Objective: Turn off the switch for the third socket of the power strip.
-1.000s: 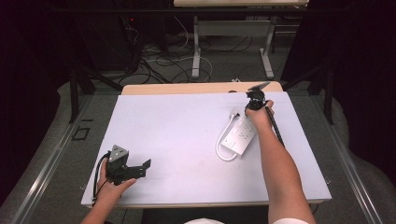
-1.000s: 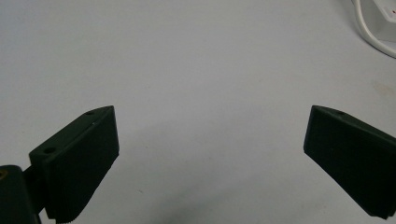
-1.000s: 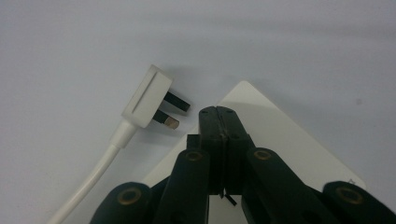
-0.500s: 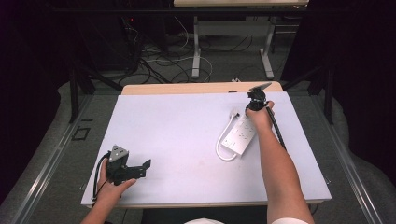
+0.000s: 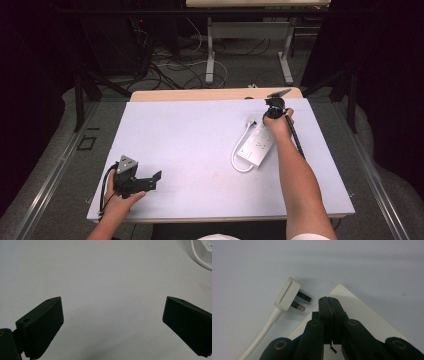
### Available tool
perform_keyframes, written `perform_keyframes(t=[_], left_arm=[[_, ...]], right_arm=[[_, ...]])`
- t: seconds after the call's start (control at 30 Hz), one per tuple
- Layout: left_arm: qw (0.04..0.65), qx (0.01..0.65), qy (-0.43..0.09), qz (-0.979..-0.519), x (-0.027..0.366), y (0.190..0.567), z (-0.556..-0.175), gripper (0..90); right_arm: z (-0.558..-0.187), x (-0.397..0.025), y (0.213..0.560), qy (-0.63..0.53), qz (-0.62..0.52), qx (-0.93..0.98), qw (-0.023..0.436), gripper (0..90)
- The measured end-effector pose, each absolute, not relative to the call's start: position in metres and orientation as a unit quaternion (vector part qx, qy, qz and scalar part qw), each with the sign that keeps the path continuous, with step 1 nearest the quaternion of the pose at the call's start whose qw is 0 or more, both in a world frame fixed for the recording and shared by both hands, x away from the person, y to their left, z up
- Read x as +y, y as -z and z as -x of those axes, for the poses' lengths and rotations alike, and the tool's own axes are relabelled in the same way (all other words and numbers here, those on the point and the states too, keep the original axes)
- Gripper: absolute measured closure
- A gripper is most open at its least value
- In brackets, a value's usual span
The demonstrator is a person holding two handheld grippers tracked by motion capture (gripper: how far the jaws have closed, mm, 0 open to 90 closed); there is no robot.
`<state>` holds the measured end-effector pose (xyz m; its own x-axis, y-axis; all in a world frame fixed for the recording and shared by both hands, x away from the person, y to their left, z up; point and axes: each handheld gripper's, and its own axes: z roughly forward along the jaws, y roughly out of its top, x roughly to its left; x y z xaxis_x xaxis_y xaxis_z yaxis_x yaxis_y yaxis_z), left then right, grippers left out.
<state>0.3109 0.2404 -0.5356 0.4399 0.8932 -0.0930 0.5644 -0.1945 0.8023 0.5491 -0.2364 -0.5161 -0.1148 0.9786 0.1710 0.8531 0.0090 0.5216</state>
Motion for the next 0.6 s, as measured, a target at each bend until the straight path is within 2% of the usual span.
perform_keyframes(t=[0.3,0.6], left_arm=[[0.406,0.489,-0.203,-0.745,0.2405,0.5355,-0.3109,3.2],[0.405,0.489,-0.203,-0.745,0.2401,0.5356,-0.311,3.2]], right_arm=[[-0.5491,-0.2358,0.5155,-0.255,-0.652,0.703,0.125,86.1],[-0.549,-0.2342,0.5138,-0.257,-0.654,0.702,0.122,78.0]])
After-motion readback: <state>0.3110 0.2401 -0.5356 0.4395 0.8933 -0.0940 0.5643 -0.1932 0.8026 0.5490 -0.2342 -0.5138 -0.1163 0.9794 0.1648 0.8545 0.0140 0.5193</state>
